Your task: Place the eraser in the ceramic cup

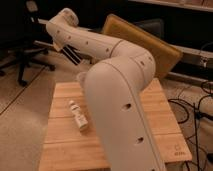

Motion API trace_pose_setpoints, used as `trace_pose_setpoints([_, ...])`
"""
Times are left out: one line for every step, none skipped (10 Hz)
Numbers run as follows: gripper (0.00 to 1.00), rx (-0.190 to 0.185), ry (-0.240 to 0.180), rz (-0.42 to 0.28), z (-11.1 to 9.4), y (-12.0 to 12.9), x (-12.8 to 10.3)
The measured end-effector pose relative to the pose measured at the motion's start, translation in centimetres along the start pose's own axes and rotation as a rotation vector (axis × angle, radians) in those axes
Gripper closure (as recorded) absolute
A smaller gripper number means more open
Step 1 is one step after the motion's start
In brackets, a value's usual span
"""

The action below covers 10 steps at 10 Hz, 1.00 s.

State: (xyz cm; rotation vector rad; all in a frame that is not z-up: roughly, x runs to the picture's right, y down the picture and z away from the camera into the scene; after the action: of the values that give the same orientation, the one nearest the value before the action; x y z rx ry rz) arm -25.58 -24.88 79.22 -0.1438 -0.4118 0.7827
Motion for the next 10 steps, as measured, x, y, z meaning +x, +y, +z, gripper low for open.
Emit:
trace_pose_setpoints([1.00, -0.052, -0.073, 0.012, -0.3, 1.2, -1.1])
trace_pose_setpoints([1.00, -0.081, -0.120, 0.022, -0.7, 1.7, -1.7])
trace_pose_setpoints([1.00, -0.099, -0.149, 0.028, -0.9, 2.1, -2.2])
trace_pose_setpoints([1.00, -0.104, -0.156, 0.029, -0.9, 2.4, -2.4])
trace_pose_setpoints([1.00, -0.104, -0.153, 0.026, -0.9, 2.5, -2.4])
trace_pose_setpoints([1.00, -0.087, -0.117, 0.026, -1.0, 1.8, -1.3])
trace_pose_setpoints([1.00, -0.059, -0.070, 0.026, -1.0, 0.8, 0.4])
trace_pose_setpoints([1.00, -0.038, -0.037, 0.027, -1.2, 0.0, 1.5])
trace_pose_setpoints([1.00, -0.011, -0.001, 0.028, -1.4, -0.9, 2.6])
trace_pose_setpoints([1.00, 0.006, 0.015, 0.029, -1.6, -1.3, 2.8])
